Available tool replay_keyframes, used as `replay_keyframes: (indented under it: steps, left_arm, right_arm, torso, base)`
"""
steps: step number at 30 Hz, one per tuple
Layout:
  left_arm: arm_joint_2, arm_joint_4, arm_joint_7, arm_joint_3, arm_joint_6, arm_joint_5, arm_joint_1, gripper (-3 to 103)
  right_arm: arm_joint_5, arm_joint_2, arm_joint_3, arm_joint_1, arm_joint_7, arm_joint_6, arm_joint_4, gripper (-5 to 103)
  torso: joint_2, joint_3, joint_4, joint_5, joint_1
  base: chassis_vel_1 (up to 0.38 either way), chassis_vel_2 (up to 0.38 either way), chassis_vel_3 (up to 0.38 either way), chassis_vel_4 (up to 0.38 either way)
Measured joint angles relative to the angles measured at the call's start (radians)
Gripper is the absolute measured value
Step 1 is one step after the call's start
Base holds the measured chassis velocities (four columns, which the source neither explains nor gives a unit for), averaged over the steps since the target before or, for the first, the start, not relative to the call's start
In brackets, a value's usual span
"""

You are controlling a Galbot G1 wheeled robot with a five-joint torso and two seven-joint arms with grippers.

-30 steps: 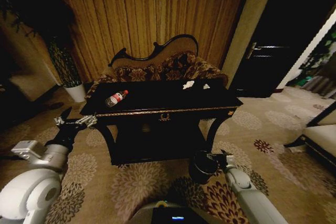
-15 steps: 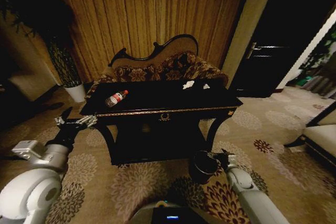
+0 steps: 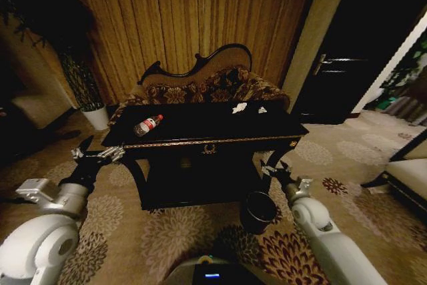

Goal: Move to the front of the table and place the trash on the table into the trash bin.

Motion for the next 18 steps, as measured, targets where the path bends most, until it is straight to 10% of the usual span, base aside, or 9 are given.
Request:
replay_keyframes:
  steps: [18]
  left_arm:
    - [-0.004,0.0,-0.019,-0.02,0.018,-0.003,0.01,100]
  right_arm:
    - [0.018,-0.036,0.084,-0.053,-0.049,-0.033,0.262,100]
  torso:
    - [0.0,0.0,0.0001,0.0002,0.0]
  base:
    - [0.0,0.0,0.0,0.0]
